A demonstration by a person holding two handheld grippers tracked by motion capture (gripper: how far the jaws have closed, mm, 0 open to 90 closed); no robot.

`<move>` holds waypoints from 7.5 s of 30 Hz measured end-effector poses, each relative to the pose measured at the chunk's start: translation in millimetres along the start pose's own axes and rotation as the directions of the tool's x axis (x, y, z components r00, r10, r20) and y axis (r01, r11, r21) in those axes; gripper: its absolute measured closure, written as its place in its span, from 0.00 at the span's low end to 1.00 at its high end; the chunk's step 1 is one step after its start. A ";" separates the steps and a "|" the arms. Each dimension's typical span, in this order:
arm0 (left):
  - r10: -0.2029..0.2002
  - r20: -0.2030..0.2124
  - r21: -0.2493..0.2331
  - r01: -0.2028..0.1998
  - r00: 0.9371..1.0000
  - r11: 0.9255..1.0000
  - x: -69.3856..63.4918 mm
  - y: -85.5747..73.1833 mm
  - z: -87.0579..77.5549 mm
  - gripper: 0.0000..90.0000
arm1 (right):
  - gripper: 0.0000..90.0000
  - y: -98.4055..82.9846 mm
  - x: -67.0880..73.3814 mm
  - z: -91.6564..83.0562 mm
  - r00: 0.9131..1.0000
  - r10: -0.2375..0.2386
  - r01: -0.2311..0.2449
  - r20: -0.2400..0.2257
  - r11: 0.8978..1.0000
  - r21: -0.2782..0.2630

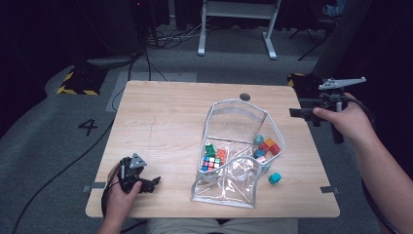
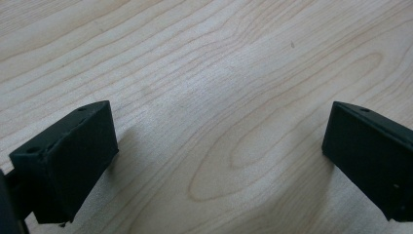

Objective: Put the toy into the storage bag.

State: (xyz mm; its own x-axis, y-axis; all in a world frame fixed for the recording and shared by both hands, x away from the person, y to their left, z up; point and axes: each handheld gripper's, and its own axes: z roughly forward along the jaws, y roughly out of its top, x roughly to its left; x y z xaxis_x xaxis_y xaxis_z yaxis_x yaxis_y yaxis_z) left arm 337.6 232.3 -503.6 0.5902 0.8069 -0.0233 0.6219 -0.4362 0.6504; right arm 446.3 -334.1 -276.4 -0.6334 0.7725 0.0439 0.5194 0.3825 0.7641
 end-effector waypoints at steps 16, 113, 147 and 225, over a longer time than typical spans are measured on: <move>-0.004 -0.002 -0.002 0.004 1.000 1.000 -0.3 -0.2 -0.1 0.00 | 0.44 -62.7 -12.1 49.7 0.999 0.041 -0.040 -0.002 0.996 0.075; -0.005 -0.003 -0.001 0.005 1.000 1.000 -0.3 -0.3 -0.3 0.00 | 0.77 -19.0 21.0 -19.8 0.996 -0.037 0.042 -0.080 0.997 0.066; -0.004 -0.003 -0.001 0.004 1.000 1.000 -0.3 -0.3 -0.3 0.00 | 0.77 40.0 135.9 47.2 0.888 -0.268 0.313 -0.375 0.948 0.064; -0.004 -0.003 -0.001 0.004 1.000 1.000 -0.3 -0.3 -0.3 0.00 | 0.76 4.6 234.3 179.8 0.706 -0.265 0.577 -0.657 0.754 0.315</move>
State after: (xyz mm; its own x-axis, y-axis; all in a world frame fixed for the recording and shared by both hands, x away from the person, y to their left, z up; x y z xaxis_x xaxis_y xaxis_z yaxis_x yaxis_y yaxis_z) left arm 337.2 232.3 -503.5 0.5862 0.8098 -0.0234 0.6239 -0.4328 0.6507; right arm 403.4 -60.2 -378.3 -0.9615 0.1108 0.2514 0.2071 0.8936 0.3982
